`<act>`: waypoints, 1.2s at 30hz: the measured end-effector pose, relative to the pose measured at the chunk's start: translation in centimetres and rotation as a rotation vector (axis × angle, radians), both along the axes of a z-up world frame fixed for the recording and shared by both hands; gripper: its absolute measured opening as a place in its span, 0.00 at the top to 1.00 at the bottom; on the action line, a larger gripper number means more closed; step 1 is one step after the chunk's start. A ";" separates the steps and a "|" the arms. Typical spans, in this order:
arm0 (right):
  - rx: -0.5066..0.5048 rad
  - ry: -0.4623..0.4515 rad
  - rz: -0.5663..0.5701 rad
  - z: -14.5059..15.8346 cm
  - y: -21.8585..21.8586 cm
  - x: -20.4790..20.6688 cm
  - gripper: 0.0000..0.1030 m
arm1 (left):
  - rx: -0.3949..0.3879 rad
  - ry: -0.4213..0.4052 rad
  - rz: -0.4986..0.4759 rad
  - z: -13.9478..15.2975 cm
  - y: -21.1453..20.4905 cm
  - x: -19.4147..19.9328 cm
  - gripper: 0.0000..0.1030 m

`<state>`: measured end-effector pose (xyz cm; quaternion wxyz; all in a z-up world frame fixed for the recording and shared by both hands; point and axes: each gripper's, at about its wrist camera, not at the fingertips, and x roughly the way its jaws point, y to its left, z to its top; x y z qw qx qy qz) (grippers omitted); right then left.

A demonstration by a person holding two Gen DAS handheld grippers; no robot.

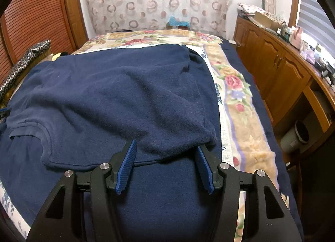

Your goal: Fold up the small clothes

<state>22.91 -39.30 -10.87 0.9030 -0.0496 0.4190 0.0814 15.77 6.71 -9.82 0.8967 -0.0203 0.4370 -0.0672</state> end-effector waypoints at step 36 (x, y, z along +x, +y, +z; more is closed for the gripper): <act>-0.001 0.000 0.000 -0.1 -0.1 0.0 0.44 | 0.157 -0.023 -0.071 2.6 -4.1 5.8 0.82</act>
